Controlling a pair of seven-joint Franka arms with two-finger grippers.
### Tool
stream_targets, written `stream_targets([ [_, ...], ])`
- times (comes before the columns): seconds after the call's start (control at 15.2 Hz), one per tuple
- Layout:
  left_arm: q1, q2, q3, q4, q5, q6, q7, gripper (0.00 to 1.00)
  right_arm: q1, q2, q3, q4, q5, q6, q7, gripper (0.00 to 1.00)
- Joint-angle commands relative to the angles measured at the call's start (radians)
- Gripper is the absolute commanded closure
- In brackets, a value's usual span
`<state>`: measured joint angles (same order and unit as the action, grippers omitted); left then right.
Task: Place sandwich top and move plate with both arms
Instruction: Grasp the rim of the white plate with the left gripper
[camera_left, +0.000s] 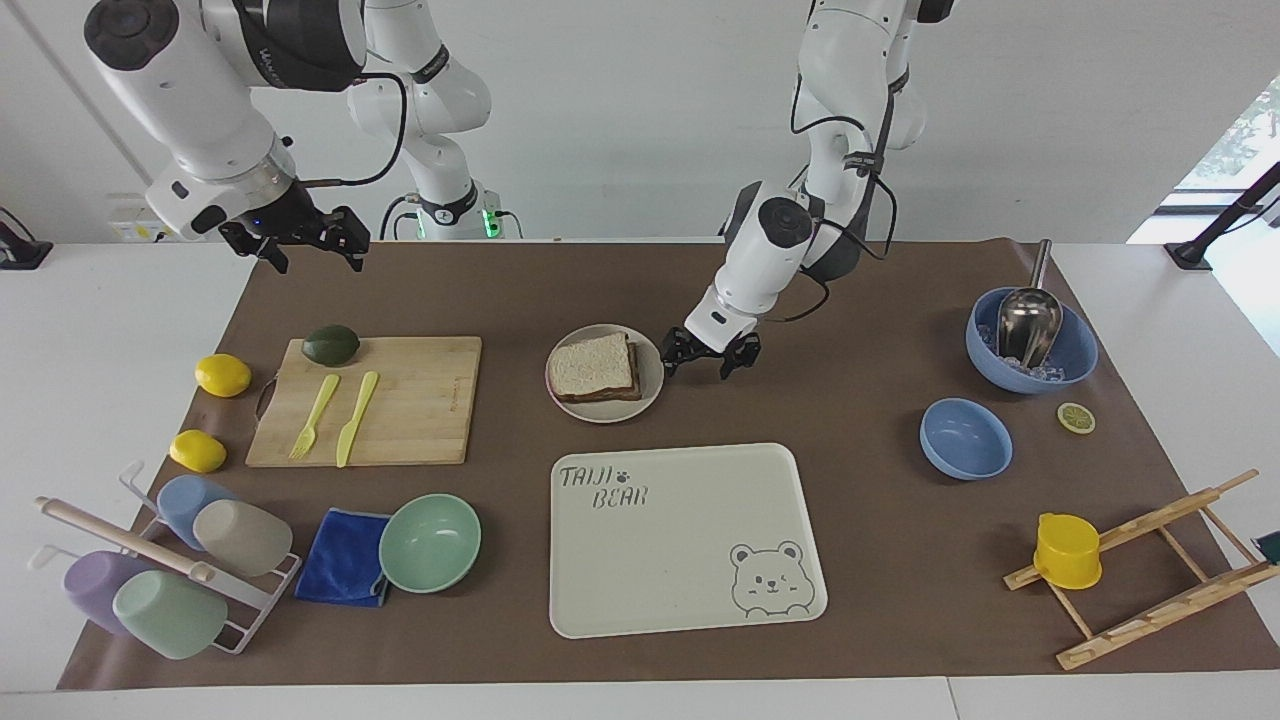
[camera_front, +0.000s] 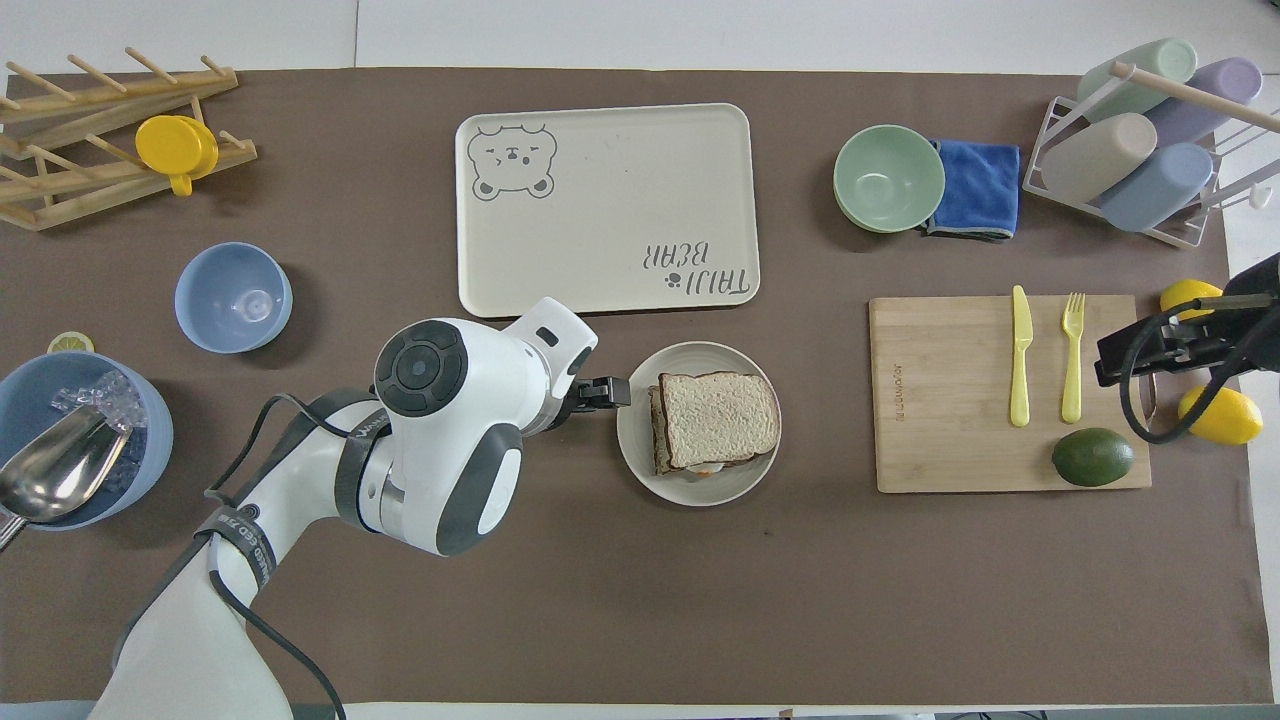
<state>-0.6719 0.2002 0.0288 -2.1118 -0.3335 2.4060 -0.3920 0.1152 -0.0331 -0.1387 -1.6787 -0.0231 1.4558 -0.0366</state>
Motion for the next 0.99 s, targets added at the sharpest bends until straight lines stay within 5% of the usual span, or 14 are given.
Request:
stream_targets([
  [0.0,-0.046,0.031,0.014,-0.01,-0.038,0.033,0.007,0.0,-0.006,-0.011,-0.01,-0.006,0.003,-0.005,-0.019,0.0],
  [0.2,-0.054,0.038,0.013,-0.008,-0.058,0.024,0.007,0.09,-0.066,0.03,0.014,0.08,0.006,-0.079,-0.022,0.0],
  [0.33,-0.061,0.038,0.013,-0.008,-0.079,0.024,0.01,0.24,-0.146,0.05,0.094,0.148,0.014,-0.124,-0.026,0.0],
  [0.59,-0.084,0.036,0.013,-0.01,-0.088,0.022,0.004,0.53,-0.155,0.004,0.1,0.041,0.02,-0.061,-0.02,0.0],
  [0.92,-0.086,0.041,0.013,-0.01,-0.108,0.024,0.004,0.62,-0.154,-0.002,0.106,0.031,0.019,-0.058,-0.016,0.0],
])
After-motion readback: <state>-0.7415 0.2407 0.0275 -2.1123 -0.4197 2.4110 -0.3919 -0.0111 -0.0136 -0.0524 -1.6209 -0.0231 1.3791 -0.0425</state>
